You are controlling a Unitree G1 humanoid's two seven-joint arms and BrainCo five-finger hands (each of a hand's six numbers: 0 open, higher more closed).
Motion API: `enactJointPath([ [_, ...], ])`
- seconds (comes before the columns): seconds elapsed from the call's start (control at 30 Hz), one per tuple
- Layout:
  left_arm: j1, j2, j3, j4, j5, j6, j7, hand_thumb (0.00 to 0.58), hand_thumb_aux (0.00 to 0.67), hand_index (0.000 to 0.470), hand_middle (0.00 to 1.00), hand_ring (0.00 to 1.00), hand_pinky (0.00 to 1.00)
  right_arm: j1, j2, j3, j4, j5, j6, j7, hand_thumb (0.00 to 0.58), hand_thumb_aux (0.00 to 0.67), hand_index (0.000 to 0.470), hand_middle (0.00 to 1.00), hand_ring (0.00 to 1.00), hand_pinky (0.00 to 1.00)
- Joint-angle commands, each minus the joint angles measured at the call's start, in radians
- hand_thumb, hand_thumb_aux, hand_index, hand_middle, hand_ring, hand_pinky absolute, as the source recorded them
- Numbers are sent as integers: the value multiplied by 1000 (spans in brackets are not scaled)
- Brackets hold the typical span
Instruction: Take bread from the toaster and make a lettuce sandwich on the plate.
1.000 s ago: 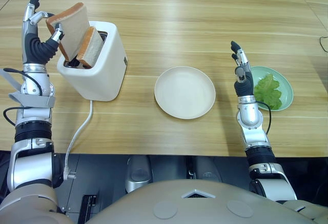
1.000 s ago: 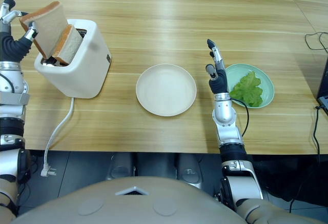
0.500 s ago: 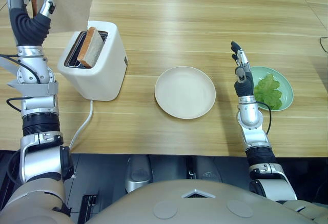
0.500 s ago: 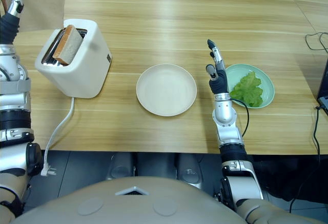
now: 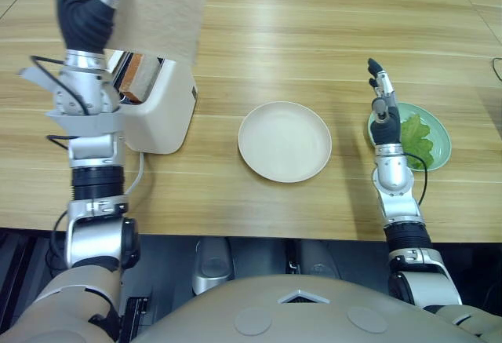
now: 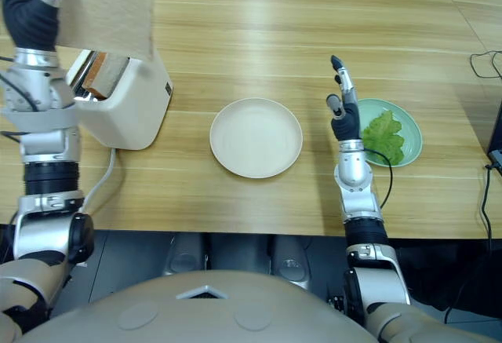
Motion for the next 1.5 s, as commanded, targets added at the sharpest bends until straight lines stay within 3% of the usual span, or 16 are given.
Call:
enactJointPath([
  [0.03,2,-86,-129,68,22,65,-102,580,670,460,1000,1000,1000,16,-80,-55,19,-78,69,-68,0,0,0,0,0,0],
  [0.37,-95,-257,-304,549,160,50,-258,580,670,460,1000,1000,1000,66,-290,-36,121,-347,300,-260,0,0,0,0,0,0],
  [0.57,-186,-288,-323,855,250,17,-234,580,670,460,1000,1000,1000,52,-352,89,322,-504,432,-380,0,0,0,0,0,0],
  [0.77,-240,-297,-323,1003,310,-4,-207,579,638,438,1000,1000,1000,17,-354,191,476,-528,465,-434,0,0,0,0,0,0],
  [0.83,-250,-296,-326,1030,328,-5,-208,569,578,397,1000,1000,1000,1,-347,218,515,-526,467,-442,53,32,22,0,0,0],
  [0.87,-254,-295,-330,1040,337,-5,-207,546,507,348,1000,1000,1000,-10,-342,231,538,-526,467,-446,128,79,54,0,0,0],
  [0.9,-258,-294,-333,1051,348,-5,-203,546,507,348,1000,1000,1000,-20,-339,243,554,-526,468,-447,128,79,54,0,0,0],
  [0.93,-261,-293,-338,1062,361,-4,-198,460,365,251,894,894,894,-33,-336,257,577,-526,467,-450,227,147,101,0,0,0],
  [0.97,-265,-292,-341,1072,374,-4,-192,447,349,240,867,867,867,-47,-333,273,598,-528,466,-450,288,194,133,0,0,0],
  [1.0,-268,-292,-343,1080,385,-3,-186,447,349,240,867,867,867,-58,-331,285,612,-528,464,-450,288,194,133,0,0,0],
  [1.13,-277,-292,-349,1099,419,-9,-166,205,131,90,753,753,753,-88,-331,317,658,-516,458,-461,432,331,227,0,0,0],
  [1.3,-278,-297,-346,1103,434,-20,-162,136,84,58,663,663,663,-104,-331,343,689,-504,451,-465,503,426,292,0,0,0],
  [1.37,-277,-297,-350,1105,446,-29,-155,9,5,4,537,537,537,-105,-332,350,693,-496,447,-467,552,523,359,0,0,0],
  [1.4,-275,-297,-352,1105,452,-33,-152,0,0,0,420,420,420,-105,-333,354,691,-492,446,-468,575,610,419,0,0,0],
  [1.47,-273,-296,-353,1106,461,-41,-151,0,0,0,357,357,357,-106,-335,360,690,-485,442,-470,579,641,440,0,0,0],
  [1.5,-273,-295,-355,1106,465,-44,-151,0,0,0,196,196,196,-107,-335,361,691,-482,439,-472,580,670,460,0,0,0],
])
